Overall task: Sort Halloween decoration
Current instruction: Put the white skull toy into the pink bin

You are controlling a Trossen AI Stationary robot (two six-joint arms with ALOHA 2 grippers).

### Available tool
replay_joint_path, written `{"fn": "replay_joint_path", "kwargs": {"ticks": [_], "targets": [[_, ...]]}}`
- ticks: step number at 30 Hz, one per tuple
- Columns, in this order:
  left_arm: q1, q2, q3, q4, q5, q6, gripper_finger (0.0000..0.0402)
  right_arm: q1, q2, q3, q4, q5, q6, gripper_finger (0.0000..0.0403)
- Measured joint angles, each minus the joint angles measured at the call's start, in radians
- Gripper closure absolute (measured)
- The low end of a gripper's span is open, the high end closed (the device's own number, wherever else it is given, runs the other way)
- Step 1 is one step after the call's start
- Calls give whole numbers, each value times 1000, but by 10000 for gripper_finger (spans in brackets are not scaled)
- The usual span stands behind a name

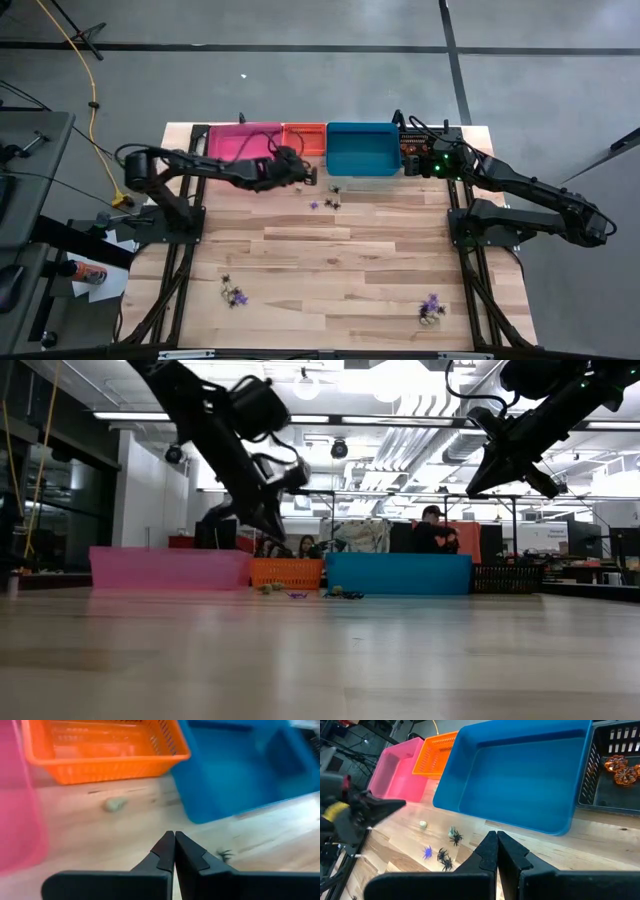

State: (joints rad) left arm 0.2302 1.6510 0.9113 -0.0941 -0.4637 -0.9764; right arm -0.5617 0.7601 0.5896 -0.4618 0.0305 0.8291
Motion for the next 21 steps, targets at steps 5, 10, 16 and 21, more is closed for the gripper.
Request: {"fn": "replay_joint_path", "kwargs": {"ticks": [5, 10, 16, 21], "targets": [[-51, 110, 126, -128, -152, -13, 401, 0, 0, 0, 0, 0, 0, 402], [-53, 253, 283, -193, -182, 39, 401, 0, 0, 0, -5, -28, 2, 402], [-55, 342, 352, -353, -251, -123, 401, 0, 0, 0, -24, -69, 1, 402], [-46, 371, 352, -336, -271, -197, 401, 0, 0, 0, -32, -70, 0, 402]]}}
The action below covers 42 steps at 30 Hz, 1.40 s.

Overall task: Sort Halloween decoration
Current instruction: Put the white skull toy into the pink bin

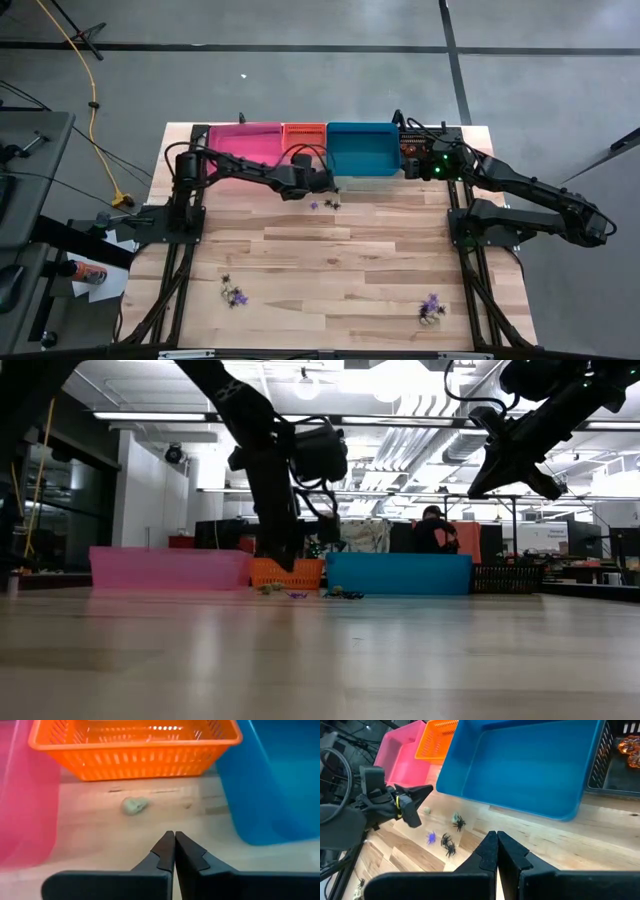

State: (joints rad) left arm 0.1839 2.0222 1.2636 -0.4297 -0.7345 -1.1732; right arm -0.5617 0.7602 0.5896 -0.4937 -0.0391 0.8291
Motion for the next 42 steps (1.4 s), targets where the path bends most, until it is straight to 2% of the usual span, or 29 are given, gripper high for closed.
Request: {"fn": "replay_joint_path", "kwargs": {"ticks": [12, 19, 24, 31, 42], "targets": [[89, 14, -8, 31, -11, 33, 401, 0, 0, 0, -4, -3, -5, 402], [130, 14, -8, 56, 32, 121, 401, 0, 0, 0, -4, -3, 0, 402], [129, 29, -7, 60, 62, 124, 401, 0, 0, 0, -3, -3, 0, 402], [123, 60, -6, 50, 29, 103, 401, 0, 0, 0, -3, -3, 1, 402], [100, 33, -9, 12, 47, 101, 401, 0, 0, 0, -3, -2, 4, 402]]}}
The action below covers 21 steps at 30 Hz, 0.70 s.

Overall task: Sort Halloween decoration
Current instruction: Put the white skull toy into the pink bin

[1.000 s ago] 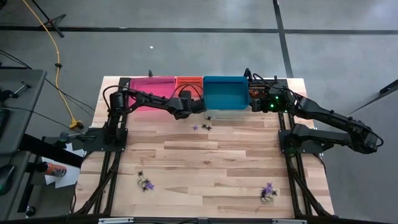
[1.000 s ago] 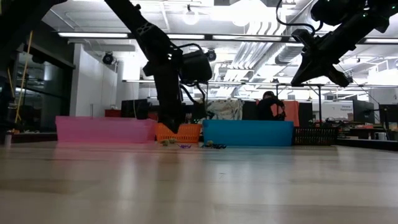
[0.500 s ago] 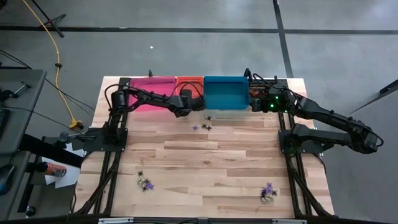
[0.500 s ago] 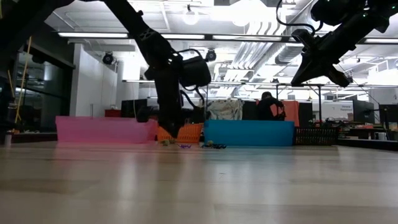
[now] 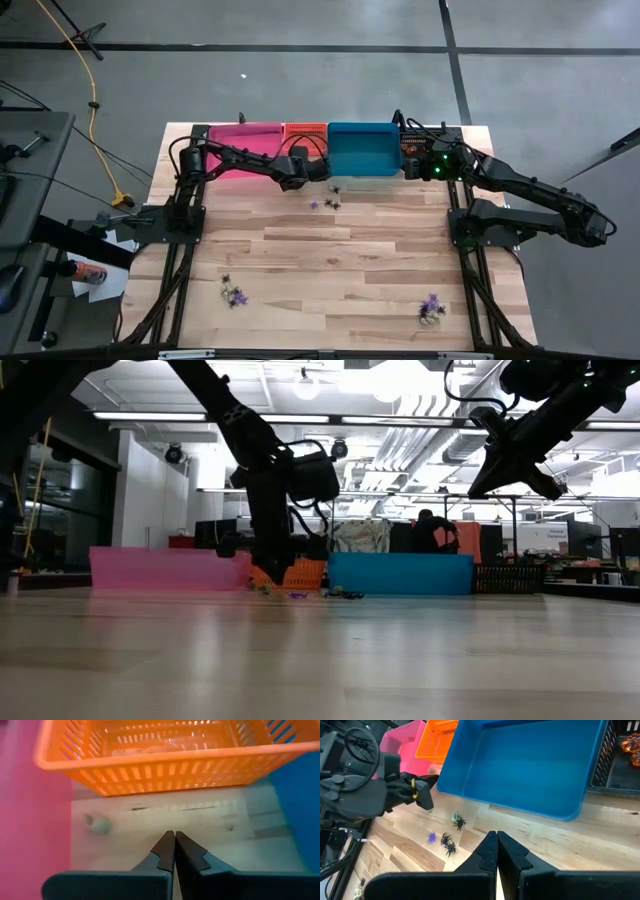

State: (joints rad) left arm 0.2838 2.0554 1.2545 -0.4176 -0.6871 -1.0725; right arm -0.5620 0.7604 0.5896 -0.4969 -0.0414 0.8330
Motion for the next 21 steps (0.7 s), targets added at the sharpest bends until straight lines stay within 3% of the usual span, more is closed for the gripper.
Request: {"fn": "replay_joint_path", "kwargs": {"ticks": [8, 12, 21], "targets": [[-20, -45, 1, -138, -73, -11, 401, 0, 0, 0, 0, 3, 0, 402], [-20, -44, -3, -255, -81, -147, 402, 0, 0, 0, 0, 4, 2, 402], [22, -45, -101, -123, -57, -208, 402, 0, 0, 0, 1, 6, 23, 402]]}}
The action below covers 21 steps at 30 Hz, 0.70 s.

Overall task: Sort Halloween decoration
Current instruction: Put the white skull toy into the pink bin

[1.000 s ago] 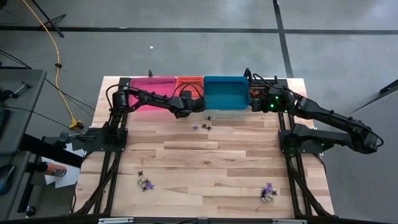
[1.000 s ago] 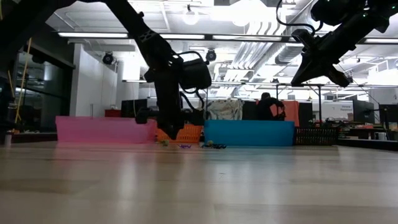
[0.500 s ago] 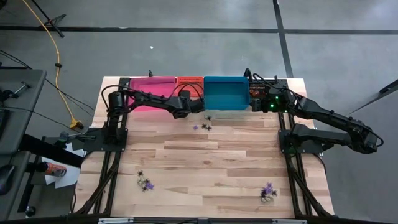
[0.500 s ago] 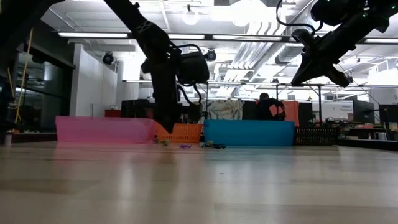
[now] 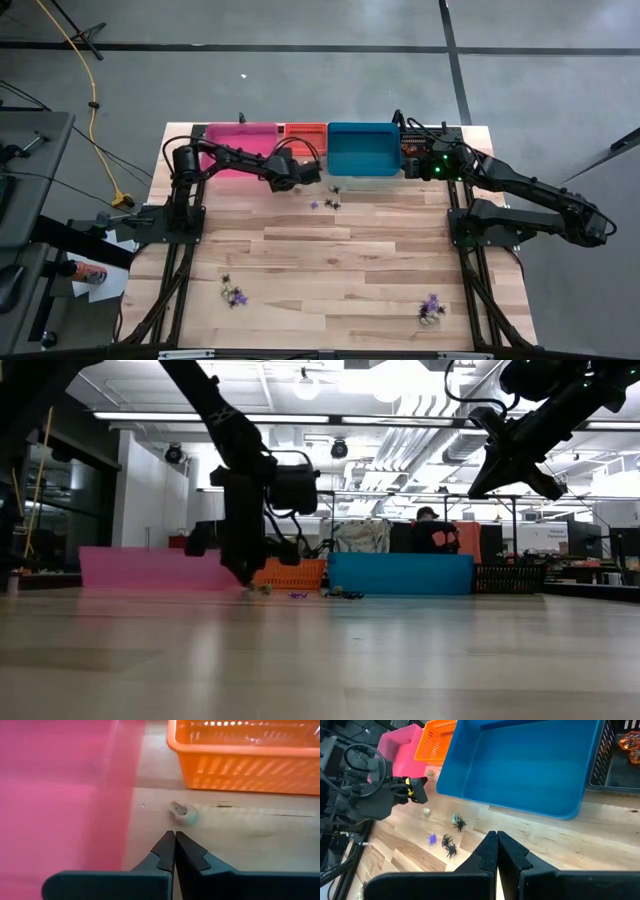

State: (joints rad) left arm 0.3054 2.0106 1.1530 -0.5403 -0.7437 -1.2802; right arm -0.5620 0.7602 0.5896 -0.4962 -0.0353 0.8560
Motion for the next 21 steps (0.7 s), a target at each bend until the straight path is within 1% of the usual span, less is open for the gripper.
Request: {"fn": "replay_joint_path", "kwargs": {"ticks": [5, 9, 13, 17, 19, 21], "targets": [[9, 0, -8, 39, -2, 7, 402, 0, 0, 0, 0, 0, 8, 402], [9, 0, -8, 79, -5, 65, 402, 0, 0, 0, 0, 0, 8, 402], [-4, 0, -8, 71, 51, 72, 402, 0, 0, 0, 0, 0, 8, 402], [-43, -1, -8, 65, 84, 99, 402, 0, 0, 0, 0, 0, 8, 402], [-68, -13, -8, 59, 124, 120, 402, 0, 0, 0, 0, 0, 8, 402], [-98, -45, -8, 30, 186, 134, 402, 0, 0, 0, 0, 1, 8, 402]]}}
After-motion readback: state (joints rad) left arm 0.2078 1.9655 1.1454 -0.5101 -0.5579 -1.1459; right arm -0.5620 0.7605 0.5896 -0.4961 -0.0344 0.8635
